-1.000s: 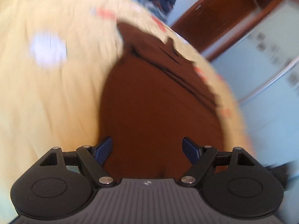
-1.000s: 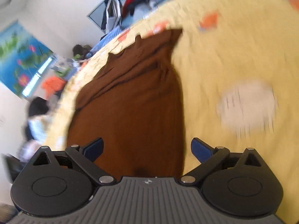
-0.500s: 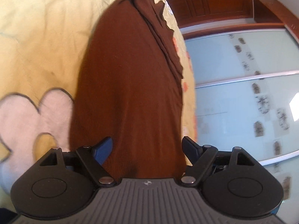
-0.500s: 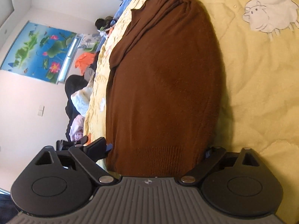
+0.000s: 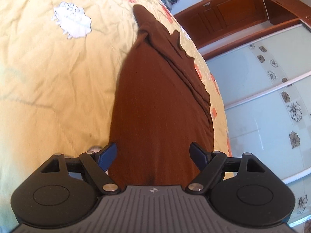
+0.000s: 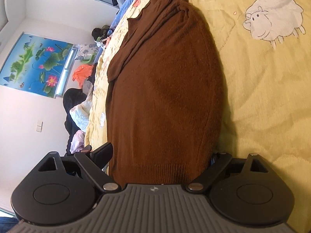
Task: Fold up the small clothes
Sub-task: 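Grasp the end of the brown sweater strip with both grippers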
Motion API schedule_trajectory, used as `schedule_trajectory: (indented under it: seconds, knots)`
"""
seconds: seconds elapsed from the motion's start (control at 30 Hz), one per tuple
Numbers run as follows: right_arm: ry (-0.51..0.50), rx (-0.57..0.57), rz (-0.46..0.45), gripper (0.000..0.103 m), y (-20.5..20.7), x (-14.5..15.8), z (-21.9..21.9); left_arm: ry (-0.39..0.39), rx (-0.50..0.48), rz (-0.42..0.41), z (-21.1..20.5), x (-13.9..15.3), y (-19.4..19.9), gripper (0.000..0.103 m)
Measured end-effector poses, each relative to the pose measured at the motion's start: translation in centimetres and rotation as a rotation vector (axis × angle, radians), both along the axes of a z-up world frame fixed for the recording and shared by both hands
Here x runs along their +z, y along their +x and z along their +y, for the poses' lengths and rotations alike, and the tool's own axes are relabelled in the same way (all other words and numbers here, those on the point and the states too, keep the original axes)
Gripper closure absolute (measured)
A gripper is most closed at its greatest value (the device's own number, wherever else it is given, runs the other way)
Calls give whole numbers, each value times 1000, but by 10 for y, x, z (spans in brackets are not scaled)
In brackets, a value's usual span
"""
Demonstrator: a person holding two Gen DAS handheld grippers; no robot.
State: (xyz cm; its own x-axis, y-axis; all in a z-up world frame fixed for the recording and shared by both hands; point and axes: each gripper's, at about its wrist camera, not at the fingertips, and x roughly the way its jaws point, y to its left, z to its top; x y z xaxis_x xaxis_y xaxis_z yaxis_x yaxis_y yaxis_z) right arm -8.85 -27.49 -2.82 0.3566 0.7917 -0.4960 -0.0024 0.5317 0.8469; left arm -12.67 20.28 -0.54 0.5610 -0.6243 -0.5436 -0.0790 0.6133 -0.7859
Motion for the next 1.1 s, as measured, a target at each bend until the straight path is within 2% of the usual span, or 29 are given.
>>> schedule_trajectory:
  seconds: [0.1, 0.23, 0.37, 0.43, 0.5, 0.57, 0.6, 0.67, 0.7, 0.73, 0.77, 0.8, 0.9, 1.0, 1.1]
  knots:
    - [0, 1, -4, 11, 3, 0, 1, -22, 11, 1, 3, -4, 8, 21]
    - [1, 0, -8, 11, 4, 0, 2, 14, 53, -10, 10, 2, 9, 21]
    - [7, -4, -11, 12, 2, -1, 0, -44, 40, 7, 11, -8, 8, 21]
    - [6, -5, -11, 11, 1, -1, 0, -115, 15, 28, 6, -16, 5, 21]
    - [-3, -2, -17, 18, -1, -1, 2, -148, -26, 43, -4, -19, -2, 22]
    - [-11, 22, 6, 43, -6, -6, 5, -159, -87, 59, -16, -20, -11, 22]
    - [-17, 29, 15, 50, -9, -8, 4, -170, -113, 67, -22, -21, -16, 23]
    - [-2, 19, 34, 61, -14, -14, 0, -192, -160, 100, -31, -26, -25, 29]
    - [12, 6, 43, 63, -16, -17, -4, -188, -168, 117, -34, -29, -28, 44]
    - [18, -4, 49, 70, -18, -20, -6, -171, -170, 134, -36, -31, -30, 68]
    - [15, -10, 52, 81, -19, -22, -7, -138, -169, 150, -36, -32, -31, 80]
    - [7, -9, 57, 86, -20, -25, -7, -109, -159, 165, -36, -34, -31, 93]
    - [11, 0, 45, 88, -19, -25, -6, -88, -146, 149, -34, -29, -29, 97]
    - [52, -4, 4, 89, -13, -15, -9, -73, -185, 68, -38, -6, -17, 97]
    - [122, -26, -69, 89, 7, 5, -15, -61, -208, -29, -39, 19, 13, 97]
